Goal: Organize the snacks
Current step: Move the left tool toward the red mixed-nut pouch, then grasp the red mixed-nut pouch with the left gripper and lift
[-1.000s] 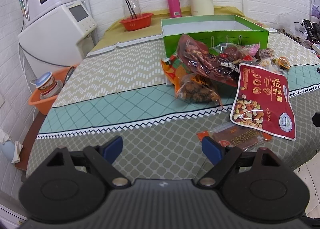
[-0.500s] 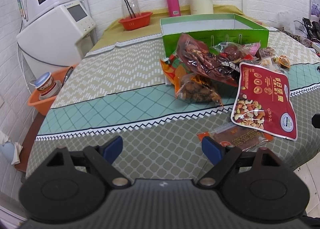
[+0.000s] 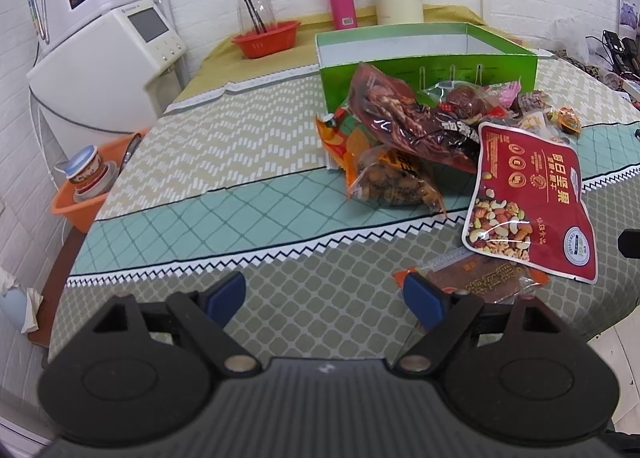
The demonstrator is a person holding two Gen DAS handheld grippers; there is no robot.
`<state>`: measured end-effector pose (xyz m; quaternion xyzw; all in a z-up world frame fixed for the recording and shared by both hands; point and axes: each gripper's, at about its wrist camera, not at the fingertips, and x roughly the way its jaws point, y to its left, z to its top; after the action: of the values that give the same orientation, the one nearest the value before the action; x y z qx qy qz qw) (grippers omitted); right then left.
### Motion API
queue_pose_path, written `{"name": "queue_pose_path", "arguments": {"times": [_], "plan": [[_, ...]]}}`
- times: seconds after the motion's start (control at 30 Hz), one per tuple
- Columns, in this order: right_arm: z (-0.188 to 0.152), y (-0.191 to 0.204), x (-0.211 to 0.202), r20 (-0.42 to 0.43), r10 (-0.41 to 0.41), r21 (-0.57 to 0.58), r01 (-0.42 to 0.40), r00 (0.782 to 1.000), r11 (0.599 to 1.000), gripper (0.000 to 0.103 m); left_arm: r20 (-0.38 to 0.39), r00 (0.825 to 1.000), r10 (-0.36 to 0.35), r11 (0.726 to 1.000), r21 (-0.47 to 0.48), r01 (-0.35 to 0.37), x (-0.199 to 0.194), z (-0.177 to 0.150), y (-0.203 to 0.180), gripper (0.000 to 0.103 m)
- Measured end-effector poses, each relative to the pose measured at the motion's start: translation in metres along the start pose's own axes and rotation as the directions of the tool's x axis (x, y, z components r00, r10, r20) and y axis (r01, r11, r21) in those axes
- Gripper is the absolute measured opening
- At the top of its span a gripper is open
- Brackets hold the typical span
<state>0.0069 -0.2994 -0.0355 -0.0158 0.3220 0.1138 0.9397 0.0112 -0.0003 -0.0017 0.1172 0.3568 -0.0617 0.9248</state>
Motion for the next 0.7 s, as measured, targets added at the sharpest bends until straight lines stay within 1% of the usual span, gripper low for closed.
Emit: {"name": "queue_pose_path", "arguments": {"times": [0.1, 0.17, 0.23, 0.3, 0.4, 0.47, 0.53, 0.57, 0.6, 0.63, 0.67, 0.7], "plan": [[0.001, -0.001, 0.002, -0.003, 0.006, 0.003, -0.006, 1.000, 1.000, 0.103, 0.001, 1.000, -0.004, 1.000, 0.001, 0.004, 0.002, 0.001, 0.000, 0.086], [0.001, -0.001, 0.004, -0.004, 0.026, 0.007, -0.026, 1.000, 1.000, 0.103, 0.013, 1.000, -0.026, 1.000, -0.002, 0.026, 0.001, 0.004, 0.000, 0.086], [0.000, -0.002, 0.007, -0.005, 0.065, 0.018, -0.065, 0.998, 0.998, 0.103, 0.026, 0.997, -0.073, 0.997, -0.012, 0.073, 0.002, 0.009, 0.002, 0.086], [0.000, -0.003, 0.011, 0.000, 0.116, 0.032, -0.116, 0.993, 0.993, 0.103, 0.045, 0.988, -0.146, 0.989, -0.008, 0.147, 0.005, 0.016, 0.001, 0.086], [-0.001, -0.003, 0.018, 0.003, 0.194, 0.049, -0.194, 0.981, 0.980, 0.103, 0.053, 0.959, -0.279, 0.960, 0.014, 0.279, 0.015, 0.027, -0.004, 0.086], [-0.002, -0.002, 0.024, -0.006, 0.216, 0.054, -0.215, 0.976, 0.975, 0.103, 0.029, 0.936, -0.350, 0.937, 0.019, 0.349, 0.027, 0.036, -0.010, 0.086], [-0.001, -0.001, 0.028, -0.013, 0.223, 0.066, -0.222, 0.975, 0.973, 0.103, -0.009, 0.914, -0.407, 0.914, -0.003, 0.407, 0.039, 0.041, -0.015, 0.086], [0.000, -0.001, 0.030, -0.019, 0.227, 0.071, -0.225, 0.974, 0.972, 0.103, -0.026, 0.895, -0.445, 0.895, -0.016, 0.445, 0.043, 0.043, -0.017, 0.084], [0.000, -0.001, 0.031, -0.016, 0.227, 0.071, -0.226, 0.974, 0.972, 0.103, -0.040, 0.875, -0.482, 0.876, -0.028, 0.481, 0.047, 0.044, -0.019, 0.077], [0.001, -0.002, 0.031, -0.009, 0.229, 0.069, -0.228, 0.973, 0.971, 0.103, -0.052, 0.861, -0.506, 0.863, -0.035, 0.505, 0.050, 0.045, -0.021, 0.073], [0.002, -0.003, 0.032, -0.006, 0.235, 0.071, -0.234, 0.972, 0.970, 0.103, -0.062, 0.848, -0.526, 0.850, -0.031, 0.525, 0.052, 0.045, -0.024, 0.061], [0.002, -0.004, 0.032, -0.003, 0.243, 0.072, -0.242, 0.970, 0.967, 0.103, -0.072, 0.842, -0.535, 0.845, -0.019, 0.535, 0.055, 0.046, -0.028, 0.060]]}}
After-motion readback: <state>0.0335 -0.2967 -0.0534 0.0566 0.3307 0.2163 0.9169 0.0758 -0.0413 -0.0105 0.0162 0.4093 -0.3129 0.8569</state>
